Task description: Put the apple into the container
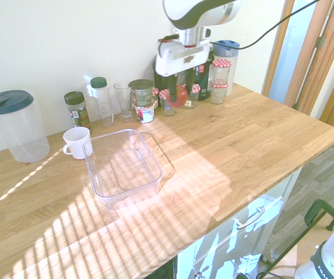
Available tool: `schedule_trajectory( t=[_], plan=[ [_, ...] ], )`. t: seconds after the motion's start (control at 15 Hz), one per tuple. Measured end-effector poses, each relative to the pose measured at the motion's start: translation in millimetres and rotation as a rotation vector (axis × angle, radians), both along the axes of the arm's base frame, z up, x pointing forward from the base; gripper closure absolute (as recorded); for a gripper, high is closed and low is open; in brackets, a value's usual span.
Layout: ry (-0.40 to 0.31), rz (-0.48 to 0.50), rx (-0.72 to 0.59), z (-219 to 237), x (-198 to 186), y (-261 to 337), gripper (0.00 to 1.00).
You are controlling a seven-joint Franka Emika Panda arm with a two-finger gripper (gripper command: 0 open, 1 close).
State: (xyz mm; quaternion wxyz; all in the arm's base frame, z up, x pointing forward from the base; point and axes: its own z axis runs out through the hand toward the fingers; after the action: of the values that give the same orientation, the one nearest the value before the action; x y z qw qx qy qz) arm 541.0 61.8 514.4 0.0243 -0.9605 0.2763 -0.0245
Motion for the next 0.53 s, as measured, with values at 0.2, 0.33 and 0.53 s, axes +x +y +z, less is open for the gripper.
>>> schedule_trajectory(
  t=[0.2,0.33,0.53],
  plan=[
    [0.018,0.071,-0.006,-8.1,-19.3,104.7,1.0],
    [0.027,0.073,-0.011,-26.4,-25.7,150.0,1.0],
    [0.026,0.044,-0.054,-67.8,-25.5,196.1,1.0]
  ],
)
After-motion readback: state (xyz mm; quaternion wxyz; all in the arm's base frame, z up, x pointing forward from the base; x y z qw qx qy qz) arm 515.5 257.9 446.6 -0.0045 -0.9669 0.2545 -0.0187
